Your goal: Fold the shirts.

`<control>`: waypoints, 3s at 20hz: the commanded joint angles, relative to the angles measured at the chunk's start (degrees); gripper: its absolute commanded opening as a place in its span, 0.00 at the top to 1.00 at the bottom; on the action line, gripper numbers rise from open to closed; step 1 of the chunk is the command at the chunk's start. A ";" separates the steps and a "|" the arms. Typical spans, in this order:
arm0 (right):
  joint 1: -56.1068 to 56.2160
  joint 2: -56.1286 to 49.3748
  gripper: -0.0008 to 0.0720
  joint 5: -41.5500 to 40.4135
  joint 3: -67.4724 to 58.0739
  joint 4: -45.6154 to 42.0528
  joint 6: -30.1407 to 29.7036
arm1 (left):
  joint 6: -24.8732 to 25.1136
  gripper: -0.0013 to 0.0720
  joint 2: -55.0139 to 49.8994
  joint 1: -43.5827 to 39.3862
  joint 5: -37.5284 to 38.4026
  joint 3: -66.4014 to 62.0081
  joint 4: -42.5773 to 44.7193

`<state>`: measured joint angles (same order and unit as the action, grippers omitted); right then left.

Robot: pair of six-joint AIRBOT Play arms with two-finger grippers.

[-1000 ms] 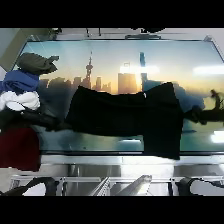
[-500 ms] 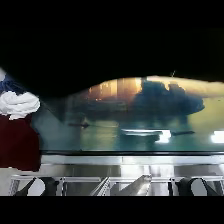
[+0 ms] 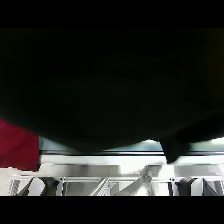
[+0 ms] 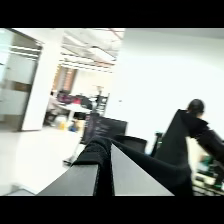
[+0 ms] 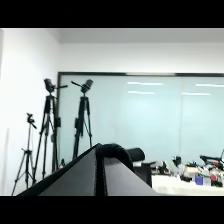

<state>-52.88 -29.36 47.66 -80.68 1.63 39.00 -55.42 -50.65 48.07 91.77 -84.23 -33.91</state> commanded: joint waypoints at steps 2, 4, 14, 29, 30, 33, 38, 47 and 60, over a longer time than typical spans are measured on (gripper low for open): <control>2.64 -5.79 0.96 9.09 3.56 -2.54 3.45 | 0.48 0.94 -6.97 -11.17 -1.81 0.94 15.06; 7.82 -11.65 0.96 11.67 7.98 -3.56 3.43 | 0.48 0.94 -12.11 -18.38 -5.07 0.94 26.34; 23.37 -56.37 0.96 8.13 15.76 -3.74 0.50 | 0.90 0.94 -49.75 -33.64 -16.98 -4.48 51.74; 24.39 -76.19 0.96 8.66 5.84 -13.62 0.22 | -2.16 0.95 -74.36 -35.47 -17.53 -32.74 70.14; 24.39 -76.19 0.96 8.28 5.86 -15.45 0.50 | -2.16 0.95 -74.34 -35.89 -18.32 -32.74 73.05; 24.28 -76.19 0.96 6.99 5.84 -16.83 0.50 | -2.14 0.95 -74.34 -37.35 -21.46 -32.74 78.53; 24.41 -76.24 0.96 6.10 5.86 -20.50 1.55 | -2.21 0.95 -74.36 -39.98 -21.00 -32.74 86.99; 26.82 -78.90 0.96 2.03 5.86 -20.96 1.51 | -2.62 0.95 -74.34 -41.88 -21.77 -29.24 86.66; 22.05 -64.15 0.69 5.42 5.40 -34.34 14.25 | -11.52 0.52 -63.80 -38.25 -5.77 -28.20 86.97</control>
<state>-29.02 -98.04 50.54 -75.22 -25.50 46.87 -63.86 -118.87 8.12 83.44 -116.55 52.64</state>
